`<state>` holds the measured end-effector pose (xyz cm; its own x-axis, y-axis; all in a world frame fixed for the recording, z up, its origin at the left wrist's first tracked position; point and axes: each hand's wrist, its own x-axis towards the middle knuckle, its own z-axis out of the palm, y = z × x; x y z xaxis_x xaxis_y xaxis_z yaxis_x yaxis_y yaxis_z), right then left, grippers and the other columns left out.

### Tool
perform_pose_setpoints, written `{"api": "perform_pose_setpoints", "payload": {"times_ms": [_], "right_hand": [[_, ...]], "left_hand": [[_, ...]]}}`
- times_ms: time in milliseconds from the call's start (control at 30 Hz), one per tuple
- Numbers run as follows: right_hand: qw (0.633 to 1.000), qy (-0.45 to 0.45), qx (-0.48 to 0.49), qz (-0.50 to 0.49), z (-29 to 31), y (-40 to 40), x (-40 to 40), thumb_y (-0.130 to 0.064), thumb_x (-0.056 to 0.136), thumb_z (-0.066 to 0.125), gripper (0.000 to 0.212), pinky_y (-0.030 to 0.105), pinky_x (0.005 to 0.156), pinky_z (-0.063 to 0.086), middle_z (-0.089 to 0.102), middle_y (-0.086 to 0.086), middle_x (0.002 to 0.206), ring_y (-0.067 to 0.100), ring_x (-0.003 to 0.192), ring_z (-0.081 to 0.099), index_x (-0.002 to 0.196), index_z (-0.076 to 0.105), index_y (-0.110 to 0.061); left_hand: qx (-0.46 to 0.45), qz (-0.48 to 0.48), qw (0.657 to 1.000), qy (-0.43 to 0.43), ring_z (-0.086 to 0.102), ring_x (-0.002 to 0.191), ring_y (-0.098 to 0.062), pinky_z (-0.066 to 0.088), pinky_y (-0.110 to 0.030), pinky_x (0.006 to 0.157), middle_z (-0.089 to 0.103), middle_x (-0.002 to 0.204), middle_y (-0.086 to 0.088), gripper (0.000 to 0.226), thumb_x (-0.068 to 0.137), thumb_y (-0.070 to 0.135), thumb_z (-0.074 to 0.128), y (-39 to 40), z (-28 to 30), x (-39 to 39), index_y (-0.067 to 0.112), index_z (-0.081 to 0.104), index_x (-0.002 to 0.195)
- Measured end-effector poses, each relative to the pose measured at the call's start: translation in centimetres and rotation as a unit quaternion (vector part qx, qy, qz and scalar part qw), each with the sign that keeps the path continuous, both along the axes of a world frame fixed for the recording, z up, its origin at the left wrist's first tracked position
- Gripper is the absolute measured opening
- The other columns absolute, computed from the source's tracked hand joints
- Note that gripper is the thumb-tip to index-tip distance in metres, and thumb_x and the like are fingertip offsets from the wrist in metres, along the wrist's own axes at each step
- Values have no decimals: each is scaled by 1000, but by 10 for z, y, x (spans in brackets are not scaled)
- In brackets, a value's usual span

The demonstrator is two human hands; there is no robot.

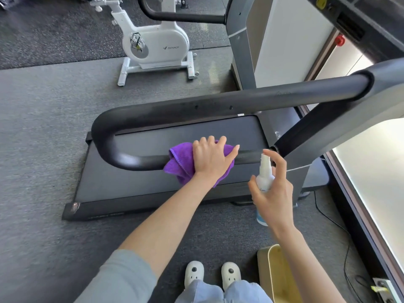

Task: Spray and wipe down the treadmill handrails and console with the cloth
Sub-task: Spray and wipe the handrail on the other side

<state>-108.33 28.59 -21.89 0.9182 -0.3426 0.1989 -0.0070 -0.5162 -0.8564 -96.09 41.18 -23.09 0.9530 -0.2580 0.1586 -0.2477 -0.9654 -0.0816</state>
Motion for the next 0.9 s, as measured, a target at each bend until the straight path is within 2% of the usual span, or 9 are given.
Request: {"api": "perform_pose_setpoints", "payload": {"times_ms": [167,333,500,600,733,833,900], "right_hand": [[1000,-4,-13,16,2,-6,10,-1,88,66,65,36,51,48,55,-13,78,16,54,54,132,39,-41],[1000,-7,0,6,1,-12,16,-1,89,65,65,36,49,49,56,-12,76,17,52,54,131,38,-43],[1000,4,12,-14,0,-24,9,0,89,65,65,41,51,51,54,-5,71,25,52,55,130,38,-43],[999,9,26,-29,-1,-36,2,0,90,65,65,45,52,54,56,0,72,27,53,57,130,38,-43],[999,7,12,-47,0,-51,-6,1,89,66,66,47,52,54,56,-2,74,26,53,57,131,38,-41],[999,13,2,-40,1,-56,-6,1,89,66,66,51,52,55,55,-4,75,30,54,59,132,37,-41],[999,16,1,-42,1,-57,-3,0,90,65,66,50,53,55,55,-5,76,29,54,60,131,38,-43]], "left_hand": [[11,-49,999,-16,59,83,-27,41,-37,72,64,96,-4,73,84,81,25,62,5,-5,26,63,112],[3,3,998,-67,59,72,-33,42,-39,67,66,83,-8,67,87,69,28,134,9,-10,17,70,96],[10,32,998,-52,59,68,-29,38,-36,66,67,73,-4,56,92,57,28,71,2,-1,19,68,80],[7,-15,1000,-25,61,72,-27,37,-35,66,68,79,-2,53,94,58,29,11,-5,5,23,68,88],[-3,-61,998,-8,61,78,-28,35,-36,68,68,88,-5,49,98,57,33,-58,-13,8,21,66,103],[2,-88,996,2,61,83,-27,30,-35,68,67,94,-4,52,98,60,29,-72,-15,11,22,63,109],[-12,-113,994,6,62,85,-25,33,-34,68,67,96,-2,59,93,69,28,-56,-14,13,24,61,112]]}}
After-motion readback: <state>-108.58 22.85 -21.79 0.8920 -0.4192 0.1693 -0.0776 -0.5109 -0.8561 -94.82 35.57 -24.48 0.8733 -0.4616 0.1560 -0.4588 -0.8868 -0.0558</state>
